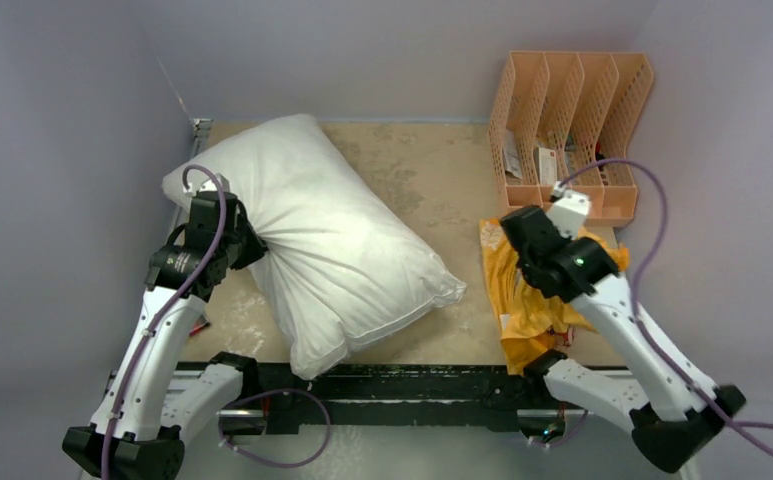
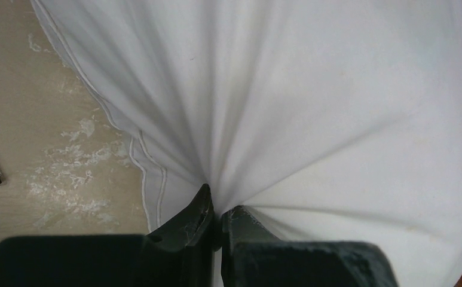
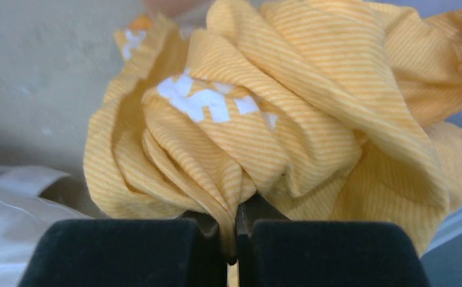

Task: Remove the pillowcase from the pillow
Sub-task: Remove the pillow from the pillowcase, then adjust the pillowcase at the center of the board.

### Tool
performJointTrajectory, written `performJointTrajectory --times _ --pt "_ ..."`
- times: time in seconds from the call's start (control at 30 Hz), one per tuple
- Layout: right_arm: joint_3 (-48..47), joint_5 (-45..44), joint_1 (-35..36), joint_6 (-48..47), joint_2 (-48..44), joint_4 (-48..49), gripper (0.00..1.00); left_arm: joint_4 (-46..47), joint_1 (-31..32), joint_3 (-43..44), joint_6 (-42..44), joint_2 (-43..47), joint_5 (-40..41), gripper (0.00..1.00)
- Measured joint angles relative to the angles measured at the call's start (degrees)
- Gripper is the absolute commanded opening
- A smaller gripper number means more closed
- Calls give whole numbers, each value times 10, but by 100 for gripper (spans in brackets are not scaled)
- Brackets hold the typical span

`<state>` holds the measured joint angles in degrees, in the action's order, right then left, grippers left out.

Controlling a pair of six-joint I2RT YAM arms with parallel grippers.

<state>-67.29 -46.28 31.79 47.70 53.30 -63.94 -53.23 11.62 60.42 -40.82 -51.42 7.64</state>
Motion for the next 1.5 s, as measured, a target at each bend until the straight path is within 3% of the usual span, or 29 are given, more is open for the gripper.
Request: performJointTrajectory --times 0.2,0.23,0.3,0.37,0.63,0.77,0.9,1.1,1.13,1.17,1.2,1.23,1.3,1.5 --pt "156 144 -4 -15 103 101 4 3 -3 0 0 0 -17 0" --pt "163 159 -5 -14 114 104 9 4 -3 0 0 0 -19 0" --pt "165 175 -6 -11 132 105 50 4 -3 0 0 0 -22 0" --pt "163 175 -8 -3 130 103 69 4 -3 -1 0 1 -24 0" --pt "61 170 -17 -9 60 56 76 5 -3 -3 0 3 -28 0" --pt "42 170 -18 -7 19 54 74 6 -3 -3 1 3 -31 0" --pt "86 196 -24 -11 16 82 72 10 -3 -3 1 2 -37 0" --pt "214 283 -107 -13 124 201 76 14 -3 -3 2 0 -45 0" --pt "235 308 -137 -13 143 223 71 14 -3 -3 2 0 -45 0" --pt "252 332 -176 -13 165 244 50 14 -3 -3 2 0 -45 0" --pt "259 344 -202 -13 179 258 23 14 -3 -3 3 0 -45 0" --pt "263 356 -229 -16 193 272 7 14 -3 -3 5 0 -45 0" --pt "265 374 -270 -18 206 297 0 14 -3 -3 7 0 -46 0" --pt "229 358 -354 -41 149 299 3 14 -3 -3 13 -1 -47 0"
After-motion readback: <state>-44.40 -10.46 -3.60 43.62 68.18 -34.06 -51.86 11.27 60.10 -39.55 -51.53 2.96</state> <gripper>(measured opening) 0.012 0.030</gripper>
